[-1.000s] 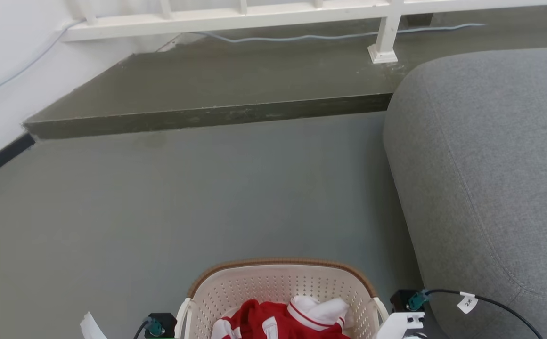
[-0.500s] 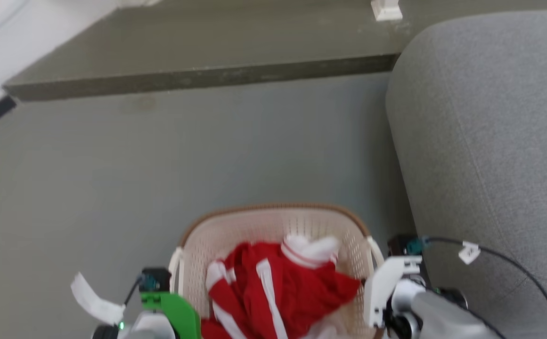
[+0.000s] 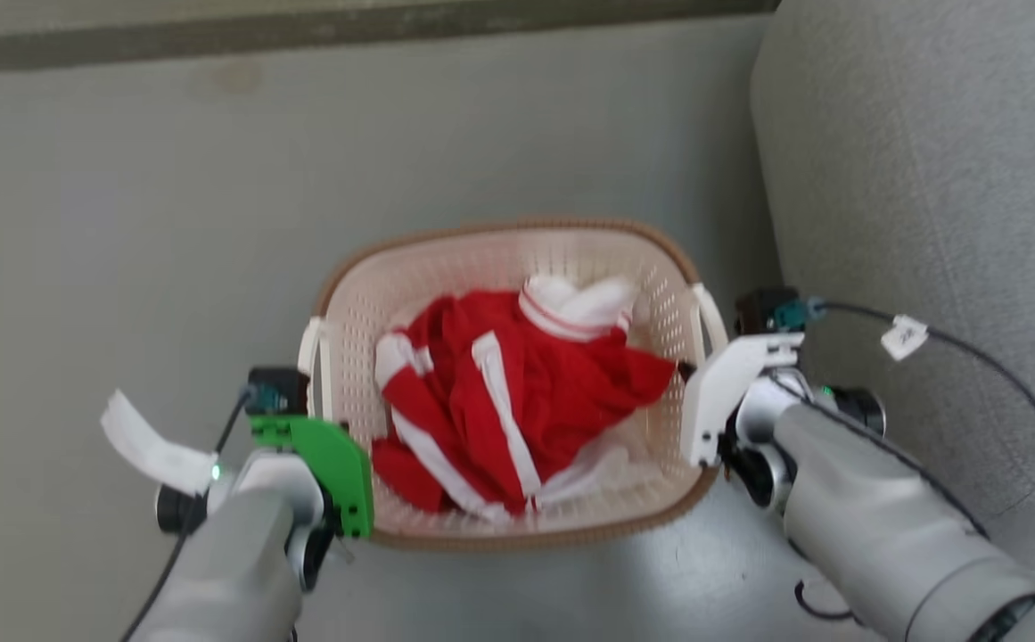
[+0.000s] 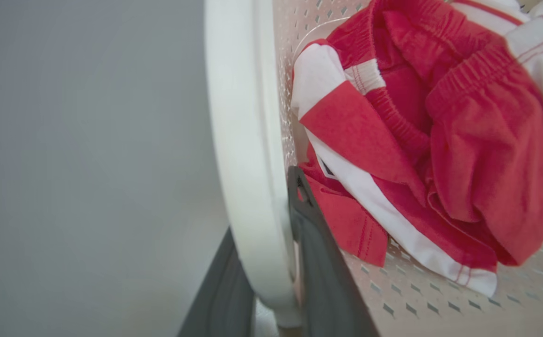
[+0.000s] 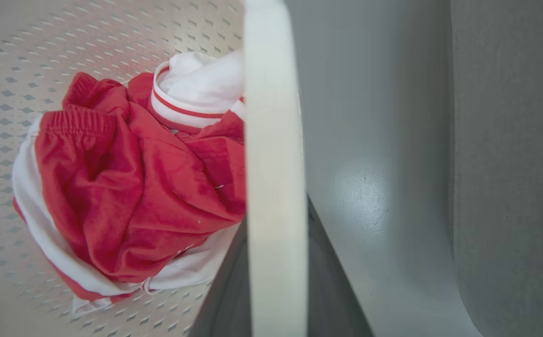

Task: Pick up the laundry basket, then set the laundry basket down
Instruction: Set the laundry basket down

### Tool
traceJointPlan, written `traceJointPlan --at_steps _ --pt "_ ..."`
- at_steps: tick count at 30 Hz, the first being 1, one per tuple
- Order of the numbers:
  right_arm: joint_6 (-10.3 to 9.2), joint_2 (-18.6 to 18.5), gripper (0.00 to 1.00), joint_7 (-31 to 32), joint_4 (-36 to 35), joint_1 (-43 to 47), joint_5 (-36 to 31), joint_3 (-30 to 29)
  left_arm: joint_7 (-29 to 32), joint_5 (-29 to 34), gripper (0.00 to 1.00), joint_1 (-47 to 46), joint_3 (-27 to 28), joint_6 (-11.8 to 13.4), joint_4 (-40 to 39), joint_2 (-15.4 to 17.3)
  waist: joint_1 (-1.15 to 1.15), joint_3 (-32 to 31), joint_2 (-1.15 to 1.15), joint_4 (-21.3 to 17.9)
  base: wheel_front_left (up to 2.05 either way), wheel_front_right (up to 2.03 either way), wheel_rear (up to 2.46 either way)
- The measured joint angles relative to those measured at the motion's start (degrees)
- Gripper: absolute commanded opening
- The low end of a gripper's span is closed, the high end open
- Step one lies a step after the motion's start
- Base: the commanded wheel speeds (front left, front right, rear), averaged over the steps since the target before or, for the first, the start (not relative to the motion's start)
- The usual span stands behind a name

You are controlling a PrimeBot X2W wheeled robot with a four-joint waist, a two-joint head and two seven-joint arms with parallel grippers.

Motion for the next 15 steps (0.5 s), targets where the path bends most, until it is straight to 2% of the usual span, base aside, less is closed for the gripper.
traceJointPlan --at_steps 15 --pt "0.01 -0.59 0.00 -1.85 2.09 -11.27 -1.55 -1.01 -0.03 1.81 0.00 -11.80 0.36 1.00 -1.23 0.15 0.01 11.67 0.00 1.17 0.00 0.00 0.00"
